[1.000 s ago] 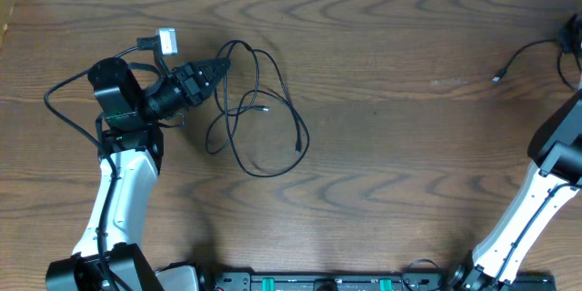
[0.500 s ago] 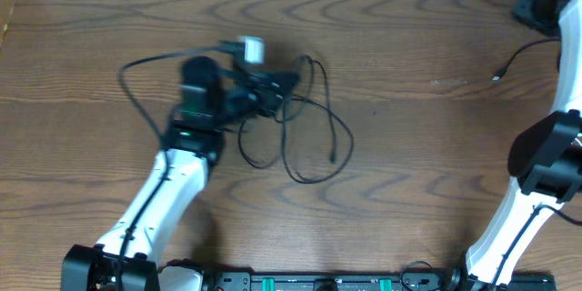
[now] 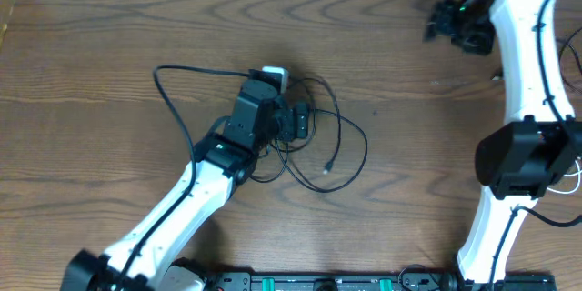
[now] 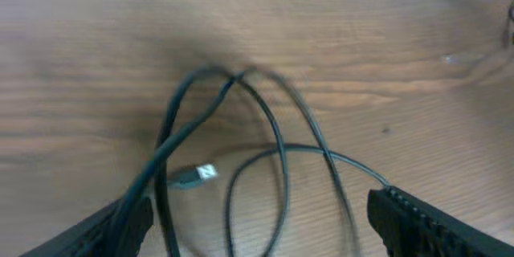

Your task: Untangle cables

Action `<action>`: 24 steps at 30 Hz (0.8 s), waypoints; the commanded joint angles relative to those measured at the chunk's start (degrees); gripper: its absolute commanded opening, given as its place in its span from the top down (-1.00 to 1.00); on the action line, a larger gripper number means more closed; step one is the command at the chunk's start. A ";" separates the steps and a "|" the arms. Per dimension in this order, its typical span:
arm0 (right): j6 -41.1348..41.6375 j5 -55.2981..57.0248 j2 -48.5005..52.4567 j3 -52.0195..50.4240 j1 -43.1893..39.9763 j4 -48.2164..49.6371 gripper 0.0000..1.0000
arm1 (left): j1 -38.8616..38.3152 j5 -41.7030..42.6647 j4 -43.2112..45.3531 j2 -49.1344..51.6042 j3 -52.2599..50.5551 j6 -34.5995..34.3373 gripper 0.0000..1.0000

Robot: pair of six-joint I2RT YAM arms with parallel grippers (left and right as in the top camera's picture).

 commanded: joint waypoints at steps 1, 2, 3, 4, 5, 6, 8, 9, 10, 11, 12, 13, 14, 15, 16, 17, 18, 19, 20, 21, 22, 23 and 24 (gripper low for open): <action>0.15 -1.60 -0.76 -0.37 3.98 -0.20 -0.98 | 1.53 -11.34 -2.89 -8.00 0.50 1.99 -0.83; -0.48 -2.80 -0.76 -0.90 5.05 0.13 -0.99 | 2.01 -13.64 -4.35 -10.32 0.50 1.95 -0.83; -1.60 -4.76 -0.76 -1.75 6.29 0.79 -0.98 | 2.49 -15.56 -5.88 -12.74 0.50 1.92 -0.83; -2.84 -6.71 -0.76 -2.67 7.39 1.51 -0.99 | 3.04 -17.09 -7.67 -15.58 0.50 1.70 -0.83; -4.20 -8.52 -0.76 -3.76 8.50 2.34 -0.98 | 3.52 -17.38 -9.07 -17.99 0.50 1.57 -0.83; -5.40 -9.97 -0.76 -5.11 9.62 3.41 -0.99 | 3.96 -17.33 -10.40 -20.24 0.50 1.57 -0.83; -7.32 -11.54 -0.76 -8.50 12.02 6.23 -0.99 | 4.42 -17.35 -13.00 -24.30 0.50 1.57 -0.84; -7.89 -12.11 -0.76 -10.51 13.20 7.76 -0.98 | 4.46 -17.35 -14.27 -25.99 0.50 1.57 -0.84; -8.00 -12.66 -0.76 -13.03 14.67 9.49 -0.99 | 4.46 -17.35 -15.50 -27.43 0.50 1.57 -0.84; -8.04 -13.09 -0.76 -15.17 16.00 10.95 -0.98 | 4.46 -17.38 -16.74 -28.63 0.50 1.60 -0.84; -8.46 -13.64 -0.76 -17.25 17.35 12.39 -0.98 | 4.46 -17.73 -18.08 -29.64 0.50 1.57 -0.84; -9.09 -14.34 -0.76 -19.30 18.73 13.94 -0.98 | 4.46 -18.75 -19.58 -30.60 0.50 1.55 -0.84; -9.18 -14.99 -0.76 -21.86 20.65 16.06 -0.98 | 4.46 -20.48 -20.96 -31.36 0.50 0.98 -0.84; -9.20 -15.47 -0.76 -23.30 21.86 17.42 -0.99 | 4.46 -22.53 -22.01 -31.87 0.50 -0.70 -0.84; -9.18 -15.76 -0.76 -24.76 23.34 18.86 -0.98 | 4.46 -25.51 -23.28 -32.37 0.50 -3.72 -0.84; -9.18 -15.72 -0.76 -25.88 24.83 20.15 -0.99 | 4.46 -28.41 -24.55 -32.81 0.50 -6.75 -0.84; -9.01 -15.72 -0.76 -26.77 26.21 21.35 -0.99 | 4.46 -30.80 -25.66 -33.24 0.50 -9.51 -0.85; -8.72 -15.67 -0.76 -27.43 27.56 22.53 -0.99 | 4.46 -32.44 -26.56 -33.62 0.50 -11.58 -0.85; -8.72 -15.45 -0.76 -27.71 29.14 23.56 -0.98 | 4.46 -33.07 -27.10 -33.92 0.50 -12.81 -0.85; -8.68 -14.38 -0.76 -27.71 30.45 24.22 -0.99 | 4.46 -32.92 -27.10 -34.16 0.50 -13.14 -0.85; -7.96 -11.67 -0.76 -27.71 31.98 25.14 -0.99 | 4.46 -32.70 -27.06 -34.23 0.50 -13.35 -0.85; -6.54 -8.35 -0.76 -27.71 33.24 25.92 -0.98 | 4.46 -32.68 -27.21 -34.23 0.50 -13.90 -0.85; -5.16 -4.96 -0.76 -27.71 34.45 26.71 -0.99 | 4.46 -32.54 -27.69 -34.23 0.50 -14.84 -0.85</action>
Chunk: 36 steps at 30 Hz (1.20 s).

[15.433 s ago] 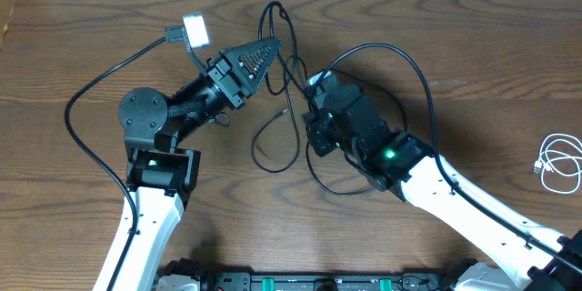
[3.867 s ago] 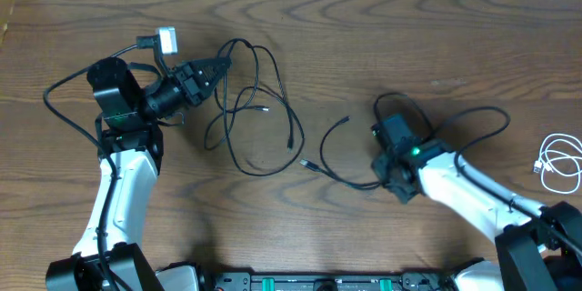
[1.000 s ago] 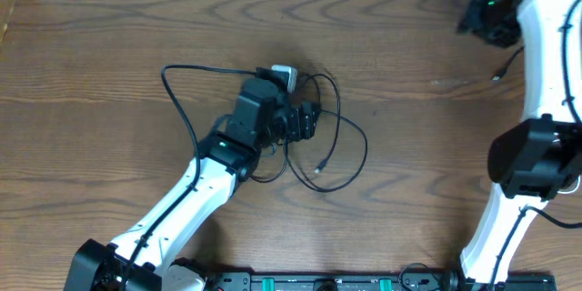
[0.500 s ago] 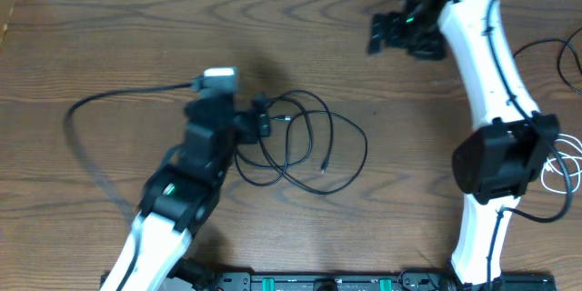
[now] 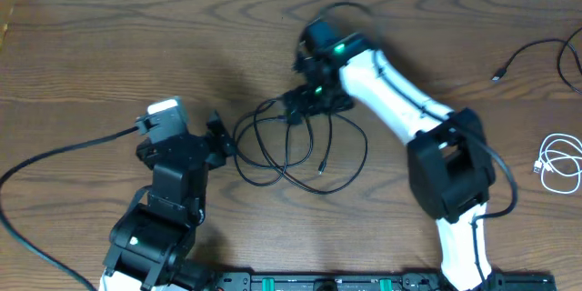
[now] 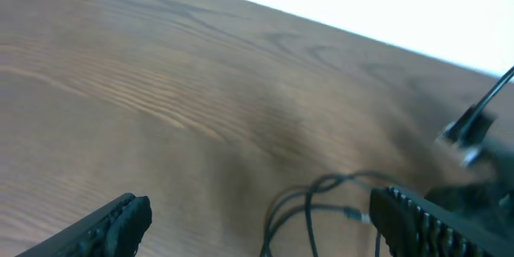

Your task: Untangle cables

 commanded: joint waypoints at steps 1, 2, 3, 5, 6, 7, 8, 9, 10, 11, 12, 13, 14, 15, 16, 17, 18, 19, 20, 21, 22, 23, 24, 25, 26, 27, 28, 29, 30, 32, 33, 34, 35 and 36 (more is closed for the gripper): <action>2.97 9.90 -0.76 -0.07 3.63 1.64 -0.98 | 0.20 -3.56 -1.31 -0.39 0.46 -6.14 -0.86; 3.04 12.00 -0.76 -0.07 4.66 2.16 -0.98 | 0.20 -3.34 -2.60 -0.44 0.52 -7.82 -0.85; 3.02 14.03 -0.72 -0.07 5.73 2.47 -0.98 | 0.20 -2.73 -3.80 -0.50 0.63 -8.59 -0.86; 2.99 16.68 -0.72 -0.07 7.10 2.60 -0.98 | 0.20 -0.87 -6.47 -0.74 0.96 -8.81 -0.85; 3.02 17.68 -0.72 -0.07 7.58 2.56 -0.99 | 0.20 -0.46 -7.93 -0.94 1.14 -8.83 -0.85; 3.02 18.21 -0.66 -0.09 7.93 2.54 -0.98 | 0.20 -0.35 -9.53 -1.18 1.18 -8.81 -0.85; 3.04 18.16 -0.63 -0.17 8.09 2.58 -0.99 | 0.20 -0.37 -10.73 -1.46 1.18 -8.79 -0.85; 3.04 18.14 -0.63 -0.37 8.13 2.60 -0.98 | 0.20 -0.39 -12.11 -1.73 1.18 -8.79 -0.85; 3.06 18.12 -0.63 -0.61 8.13 2.64 -0.99 | 0.20 -0.37 -13.35 -2.03 1.18 -8.81 -0.85; 3.04 18.14 -0.63 -0.85 8.13 2.62 -0.98 | 0.20 -0.37 -14.64 -2.38 1.18 -8.81 -0.85; 3.02 18.14 -0.63 -1.14 8.07 2.69 -0.99 | 0.20 -0.37 -15.54 -2.69 1.18 -8.81 -0.86; 2.82 18.12 -0.63 -1.53 8.04 3.02 -0.98 | 0.20 -0.37 -16.26 -2.97 1.18 -8.81 -0.85; 1.77 18.01 -0.63 -2.21 8.07 3.74 -0.99 | 0.20 -0.37 -16.90 -3.34 1.18 -8.81 -0.85; 0.74 17.92 -0.63 -2.71 8.07 4.31 -0.99 | 0.20 -0.37 -16.96 -3.52 1.18 -8.81 -0.85; -0.52 17.92 -0.63 -3.52 8.07 5.35 -0.99 | 0.20 -0.37 -16.98 -3.72 1.18 -8.83 -0.85; -1.81 17.97 -0.63 -4.57 8.07 6.84 -0.99 | 0.20 -0.37 -16.94 -3.89 1.18 -8.83 -0.85; -3.02 17.92 -0.63 -5.77 8.02 8.50 -0.99 | 0.20 -0.37 -16.94 -4.04 1.18 -8.87 -0.85; -3.93 17.70 -0.63 -6.99 7.80 10.21 -0.98 | 0.20 -0.33 -16.94 -4.09 1.18 -9.01 -0.86; -4.94 16.98 -0.63 -8.33 7.50 11.78 -0.98 | 0.20 -0.33 -17.09 -4.09 1.18 -9.03 -0.85; -6.25 15.76 -0.63 -9.49 7.17 13.05 -0.98 | 0.20 -0.31 -17.31 -4.09 1.18 -9.01 -0.85; -7.80 14.38 -0.63 -10.43 6.84 13.99 -0.99 | 0.20 -0.31 -17.64 -4.09 1.18 -9.01 -0.85; -9.27 13.33 -0.63 -11.54 6.45 15.13 -0.99 | 0.20 -0.33 -18.03 -4.09 1.18 -9.01 -0.86; -10.16 13.16 -0.63 -12.57 6.14 16.28 -0.99 | 0.20 -0.33 -18.40 -4.09 1.18 -9.01 -0.85; -10.73 13.22 -0.63 -13.46 5.84 17.20 -0.99 | 0.20 -0.33 -18.69 -4.09 1.18 -9.01 -0.85; -11.28 13.42 -0.63 -14.21 5.55 17.94 -0.99 | 0.20 -0.33 -18.84 -4.09 1.18 -9.01 -0.85; -11.37 13.64 -0.61 -15.02 5.35 18.71 -0.86 | 0.20 -0.33 -18.88 -4.09 1.18 -9.01 -0.85; -11.19 14.03 -0.55 -16.09 5.20 19.58 -0.59 | 0.20 -0.33 -18.84 -4.09 1.18 -9.01 -0.85; -10.67 14.53 -0.55 -16.96 5.20 20.11 -0.38 | 0.20 -0.33 -18.80 -4.09 1.18 -9.01 -0.85; -10.69 15.17 -0.48 -17.75 5.22 20.39 -0.15 | 0.20 -0.33 -18.80 -4.09 1.18 -9.01 -0.85; -10.64 17.25 -0.13 -19.21 5.27 20.65 0.50 | 0.20 -0.35 -18.80 -4.09 1.18 -9.01 -0.85; -10.16 17.55 -0.07 -19.56 5.27 20.83 0.78 | 0.20 -0.33 -18.82 -4.09 1.18 -9.01 -0.85; -9.40 17.64 -0.07 -19.71 5.22 21.05 0.98 | 0.20 -0.33 -18.82 -4.09 1.18 -8.98 -0.85; -8.81 17.97 -0.07 -19.69 5.05 21.29 0.98 | 0.20 -0.35 -18.84 -4.09 1.18 -8.98 -0.85; -8.74 18.14 -0.09 -19.65 4.74 21.51 0.98 | 0.20 -0.33 -18.88 -4.09 1.18 -8.98 -0.85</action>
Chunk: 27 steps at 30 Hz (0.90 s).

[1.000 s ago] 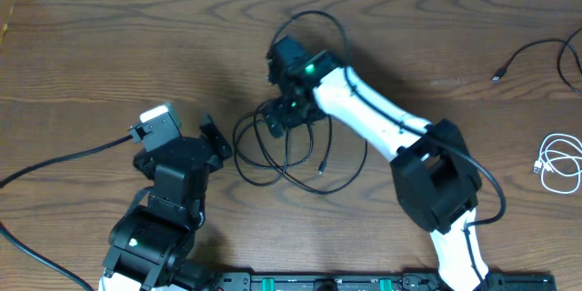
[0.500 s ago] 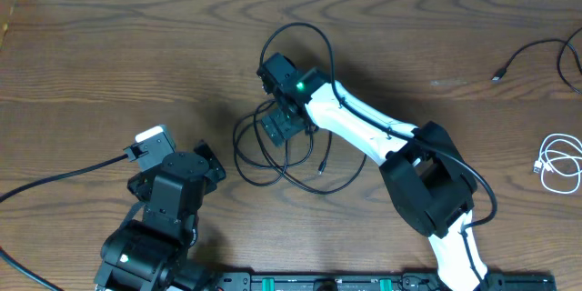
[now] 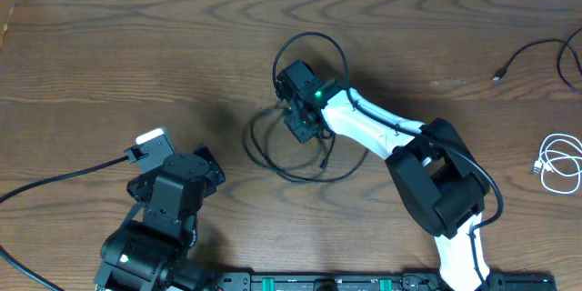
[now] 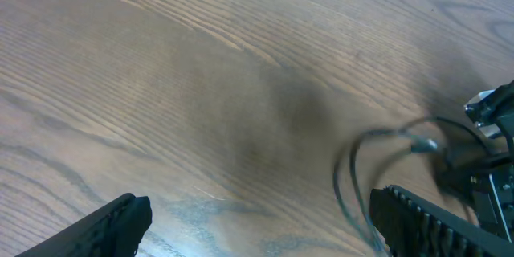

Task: Untangle cables
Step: 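Lift the black cable with the right gripper and place it upper right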

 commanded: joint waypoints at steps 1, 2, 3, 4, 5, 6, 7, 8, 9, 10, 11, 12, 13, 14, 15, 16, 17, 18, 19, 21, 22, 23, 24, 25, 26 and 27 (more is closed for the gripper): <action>0.76 1.84 2.08 -2.32 -0.79 -0.24 0.98 | 0.20 -0.13 -0.37 -0.26 1.18 -0.90 -0.85; 1.31 2.86 2.08 -2.19 -1.36 0.00 0.98 | 0.20 -0.13 -0.48 -0.26 1.16 -0.90 -0.86; 1.81 4.24 2.08 -2.14 -2.10 0.26 0.98 | 0.20 -0.13 -0.66 -0.24 1.16 -0.90 -0.85; 1.77 5.55 2.08 -2.12 -3.04 0.63 0.98 | 0.17 -0.15 -0.90 -0.24 1.16 -0.87 -0.85; 1.73 7.28 2.08 -2.10 -4.33 1.14 0.98 | 0.20 -0.15 -1.09 -0.24 1.16 -0.87 -0.85; 1.73 8.72 2.08 -2.03 -5.57 1.53 0.98 | 0.20 -0.15 -1.31 -0.24 1.16 -0.87 -0.85; 1.66 10.01 2.08 -1.95 -6.95 1.95 0.98 | 0.20 -0.15 -1.55 -0.24 1.16 -0.87 -0.85; 1.05 10.62 2.08 -1.90 -8.46 2.56 0.98 | 0.20 -0.13 -1.79 -0.22 1.16 -0.87 -0.86; -0.13 10.58 2.08 -1.88 -10.05 3.28 0.98 | 0.17 -0.13 -2.03 -0.20 1.16 -0.90 -0.85; -1.07 10.54 2.08 -1.73 -11.93 4.11 0.98 | 0.20 -0.13 -2.16 -0.20 1.16 -0.90 -0.85; -1.73 10.54 2.08 -1.64 -13.55 5.05 0.98 | 0.20 -0.13 -2.27 -0.17 1.16 -0.90 -0.85; -2.38 10.54 2.08 -1.64 -15.19 6.21 0.98 | 0.17 -0.13 -2.36 -0.17 1.16 -0.87 -0.85; -2.86 10.54 2.08 -1.64 -16.94 7.43 0.98 | 0.20 -0.15 -2.34 -0.17 1.16 -0.87 -0.85; -3.48 10.51 2.08 -1.64 -18.99 9.03 0.98 | 0.20 -0.15 -2.34 -0.17 1.16 -0.90 -0.85; -3.89 10.45 2.08 -1.64 -20.79 10.47 0.98 | 0.20 -0.15 -2.34 -0.17 1.16 -0.87 -0.85; -4.11 10.36 2.08 -1.64 -22.58 12.07 0.98 | 0.20 -0.15 -2.34 -0.17 1.16 -0.87 -0.85; -4.11 10.38 2.08 -1.64 -24.37 13.81 0.98 | 0.17 -0.15 -2.34 -0.17 1.16 -0.90 -0.85; -4.33 10.34 2.08 -1.64 -26.16 15.67 0.98 | 0.20 -0.15 -2.34 -0.17 1.16 -0.90 -0.85; -4.33 10.38 2.10 -1.64 -27.87 17.62 0.98 | 0.20 -0.15 -2.34 -0.17 1.16 -0.90 -0.85; -4.31 9.84 2.10 -1.29 -31.39 21.53 0.98 | 0.20 -0.13 -2.34 -0.17 1.16 -0.90 -0.85; -4.31 9.07 2.10 -0.76 -32.92 22.77 0.98 | 0.17 -0.13 -2.32 -0.17 1.16 -0.90 -0.85; -4.31 7.91 2.16 0.04 -34.62 23.71 0.98 | 0.20 -0.13 -2.34 -0.17 1.16 -0.87 -0.85; -4.33 6.91 2.19 0.85 -36.02 24.20 0.98 | 0.20 -0.15 -2.32 -0.17 1.16 -0.90 -0.85; -4.76 5.95 2.29 1.70 -37.33 24.50 0.98 | 0.20 -0.15 -2.27 -0.17 1.16 -0.90 -0.85; -5.27 5.09 2.49 2.75 -38.56 24.61 0.98 | 0.20 -0.15 -2.25 -0.17 1.16 -0.90 -0.85; -5.44 4.74 2.78 3.80 -39.67 24.65 0.98 | 0.20 -0.15 -2.27 -0.17 1.16 -0.90 -0.86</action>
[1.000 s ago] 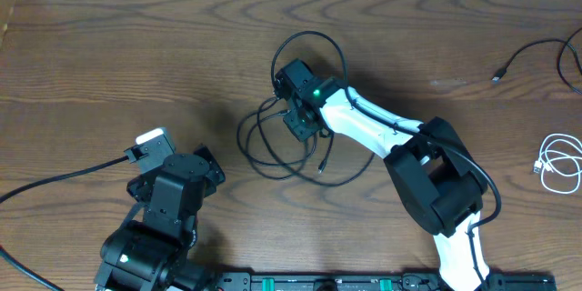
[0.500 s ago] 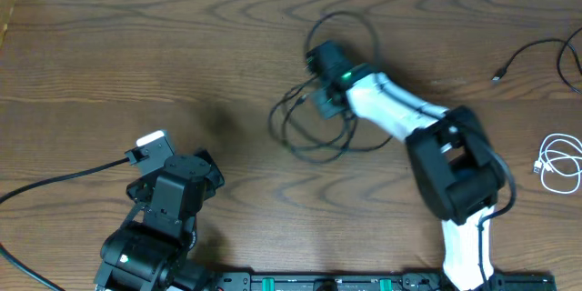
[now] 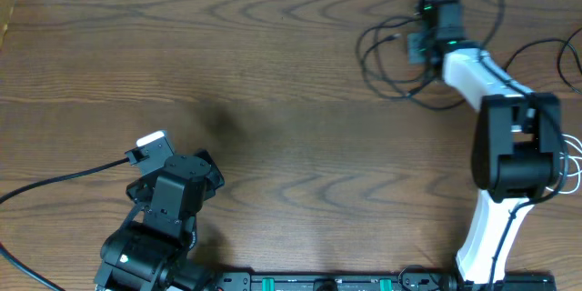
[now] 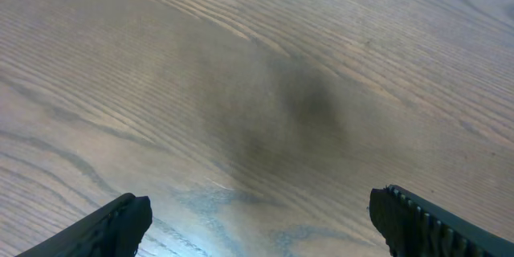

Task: Untangle cables
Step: 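Lift the black cable with the right gripper and place it upper right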

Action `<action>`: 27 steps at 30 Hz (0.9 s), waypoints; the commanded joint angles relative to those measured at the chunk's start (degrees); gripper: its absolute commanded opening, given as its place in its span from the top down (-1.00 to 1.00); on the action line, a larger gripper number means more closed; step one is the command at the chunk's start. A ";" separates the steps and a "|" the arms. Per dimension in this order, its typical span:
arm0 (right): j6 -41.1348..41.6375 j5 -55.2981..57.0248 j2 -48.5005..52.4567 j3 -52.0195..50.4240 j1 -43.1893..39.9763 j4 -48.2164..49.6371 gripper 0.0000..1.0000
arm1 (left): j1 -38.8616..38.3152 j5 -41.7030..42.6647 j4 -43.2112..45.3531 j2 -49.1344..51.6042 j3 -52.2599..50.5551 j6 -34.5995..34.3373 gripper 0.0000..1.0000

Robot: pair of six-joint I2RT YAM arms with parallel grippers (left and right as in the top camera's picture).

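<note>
A black cable tangle (image 3: 389, 55) lies in loops at the back right of the table, one loop arching over the wrist. My right gripper (image 3: 421, 44) sits in the tangle, shut on the black cable. My left gripper (image 3: 202, 165) is pulled back at the front left. In the left wrist view it (image 4: 257, 225) is open, its fingertips (image 4: 120, 225) wide apart over bare wood with no cable between them.
Another black cable (image 3: 544, 47) and a coiled white cable (image 3: 571, 159) lie at the far right edge. A thick black lead (image 3: 55, 186) trails from the left arm toward the left edge. The wooden table (image 3: 273, 100) ends at a white strip at the back.
My right gripper was at the table's centre with the black tangle; now it and the tangle are at the back right. The tangle has left the left wrist view. The left arm stays put.
First my left gripper was over the tangle at the centre, with the right arm at the back right. Then the left arm stood withdrawn at the front left and the right gripper was at the tangle. Now the tangle is at the back right in the right gripper.
</note>
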 commanded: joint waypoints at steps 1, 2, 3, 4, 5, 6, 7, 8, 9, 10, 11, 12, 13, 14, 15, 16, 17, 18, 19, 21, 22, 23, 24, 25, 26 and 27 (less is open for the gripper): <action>-2.34 -2.27 2.34 4.76 -3.37 0.70 0.98 | 0.20 -0.15 -0.11 -0.17 1.16 -0.92 -0.85; -2.56 -2.23 2.82 5.95 -4.13 0.70 0.98 | 0.20 -0.15 -0.11 -0.17 1.16 -0.92 -0.86; -3.10 -2.25 3.48 7.21 -4.76 0.70 0.98 | 0.20 -0.15 -0.13 -0.17 1.16 -0.92 -0.85; -3.23 -2.25 4.15 8.50 -5.33 0.72 0.98 | 0.17 -0.15 -0.13 -0.17 1.16 -0.92 -0.85; -3.21 -2.27 4.92 9.88 -5.75 0.76 0.98 | 0.20 -0.15 -0.15 -0.17 1.16 -0.92 -0.85; -3.19 -2.32 5.75 11.39 -6.10 0.70 0.98 | 0.17 -0.15 -0.15 -0.17 1.16 -0.90 -0.85; -3.19 -2.78 6.91 13.22 -6.27 0.37 0.98 | 0.20 -0.15 -0.15 -0.17 1.16 -0.92 -0.85; -3.19 -3.65 7.85 14.82 -6.34 -0.13 0.98 | 0.20 -0.15 -0.15 -0.17 1.16 -0.92 -0.86; -3.17 -4.87 9.11 16.55 -6.27 -0.79 0.98 | 0.20 -0.15 -0.15 -0.17 1.16 -0.92 -0.85; -3.17 -5.88 9.90 17.70 -6.12 -1.36 0.98 | 0.20 -0.15 -0.15 -0.17 1.16 -0.92 -0.86; -3.02 -7.10 11.10 19.12 -5.73 -1.84 0.98 | 0.20 -0.15 -0.15 -0.17 1.16 -0.92 -0.85; -2.51 -7.85 11.89 20.11 -5.29 -2.12 0.98 | 0.20 -0.15 -0.15 -0.17 1.16 -0.92 -0.85; -2.54 -8.44 12.59 20.79 -4.74 -2.12 0.98 | 0.20 -0.15 -0.15 -0.17 1.16 -0.92 -0.85; -2.54 -8.81 12.85 21.16 -4.15 -2.05 0.98 | 0.17 -0.15 -0.15 -0.17 1.16 -0.92 -0.86; -2.58 -9.03 13.27 21.31 -3.48 -1.66 0.98 | 0.20 -0.15 -0.15 -0.17 1.16 -0.92 -0.85; -2.91 -8.98 13.31 21.46 -2.64 -1.70 0.98 | 0.17 -0.15 -0.15 -0.17 1.16 -0.92 -0.85; -3.76 -8.90 13.35 21.46 -1.92 -1.88 0.98 | 0.20 -0.15 -0.15 -0.17 1.16 -0.92 -0.85; -4.11 -8.50 13.35 21.46 -1.25 -2.10 0.98 | 0.20 -0.13 -0.15 -0.17 1.16 -0.92 -0.86; -4.09 -7.76 13.35 21.46 -0.83 -2.12 0.98 | 0.20 -0.13 -0.15 -0.17 1.16 -0.92 -0.85; -4.00 -4.79 13.35 21.46 -0.37 -2.10 0.98 | 0.20 -0.13 -0.20 -0.17 1.16 -0.92 -0.86; -3.96 -3.52 13.35 21.46 -0.39 -2.12 0.98 | 0.20 -0.13 -0.26 -0.17 1.16 -0.92 -0.85; -3.43 -2.08 13.35 21.46 -0.61 -2.19 0.99 | 0.20 -0.13 -0.39 -0.17 1.16 -0.92 -0.85; -2.86 -0.74 13.35 21.46 -1.01 -2.40 0.96 | 0.20 -0.13 -0.44 -0.17 1.16 -0.90 -0.85; -2.47 0.00 13.35 21.49 -1.44 -2.73 0.81 | 0.20 -0.13 -0.44 -0.17 1.16 -0.92 -0.85; -2.51 0.15 13.35 21.49 -1.99 -3.32 0.67 | 0.20 -0.13 -0.42 -0.17 1.16 -0.92 -0.85; -2.49 0.13 13.33 21.49 -2.56 -4.26 0.67 | 0.20 -0.13 -0.42 -0.17 1.16 -0.92 -0.86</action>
